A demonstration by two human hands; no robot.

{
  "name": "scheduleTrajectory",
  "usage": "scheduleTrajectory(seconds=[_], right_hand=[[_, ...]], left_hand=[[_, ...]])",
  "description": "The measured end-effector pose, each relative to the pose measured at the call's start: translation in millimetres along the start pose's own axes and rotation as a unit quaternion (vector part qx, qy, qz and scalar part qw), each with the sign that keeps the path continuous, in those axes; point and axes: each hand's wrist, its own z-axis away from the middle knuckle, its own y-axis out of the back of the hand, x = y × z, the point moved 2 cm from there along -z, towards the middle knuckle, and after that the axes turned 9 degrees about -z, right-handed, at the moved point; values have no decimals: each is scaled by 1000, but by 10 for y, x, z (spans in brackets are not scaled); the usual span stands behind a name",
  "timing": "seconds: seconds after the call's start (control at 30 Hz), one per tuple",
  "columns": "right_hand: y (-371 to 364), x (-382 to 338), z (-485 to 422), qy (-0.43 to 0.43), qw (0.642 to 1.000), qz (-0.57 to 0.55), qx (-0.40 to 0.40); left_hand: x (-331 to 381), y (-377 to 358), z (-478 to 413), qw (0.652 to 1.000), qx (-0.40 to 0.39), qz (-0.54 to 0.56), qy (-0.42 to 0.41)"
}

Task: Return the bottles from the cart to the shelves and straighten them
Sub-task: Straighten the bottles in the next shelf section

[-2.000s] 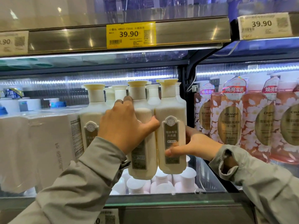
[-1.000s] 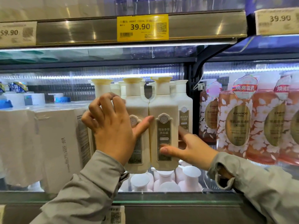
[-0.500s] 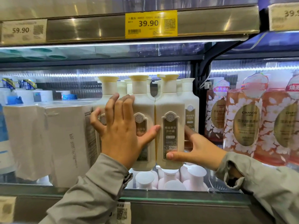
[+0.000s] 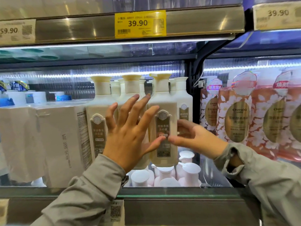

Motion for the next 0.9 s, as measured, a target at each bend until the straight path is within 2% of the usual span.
scheduleTrajectory(seconds=[0.1, 0.23, 0.37, 0.5, 0.8, 0.9], right_hand=[[131, 1, -14, -29, 994, -72, 83], [298, 1, -57, -58, 974, -109, 190], [424, 46, -185, -45, 967, 32, 250], [535, 119, -316, -54, 966, 124, 220], [487, 300, -484, -53, 977, 92, 186], [480, 342, -531, -56, 973, 123, 187]], left_hand=[[64, 2, -75, 1000, 2, -4, -21], [193, 9, -277, 999, -10, 3, -33], [244, -29, -374, 1000, -17, 13, -13], [273, -63, -336, 1000, -9, 8, -6], [274, -57, -323, 1000, 0, 6, -9], [276, -45, -319, 1000, -5, 10, -12]])
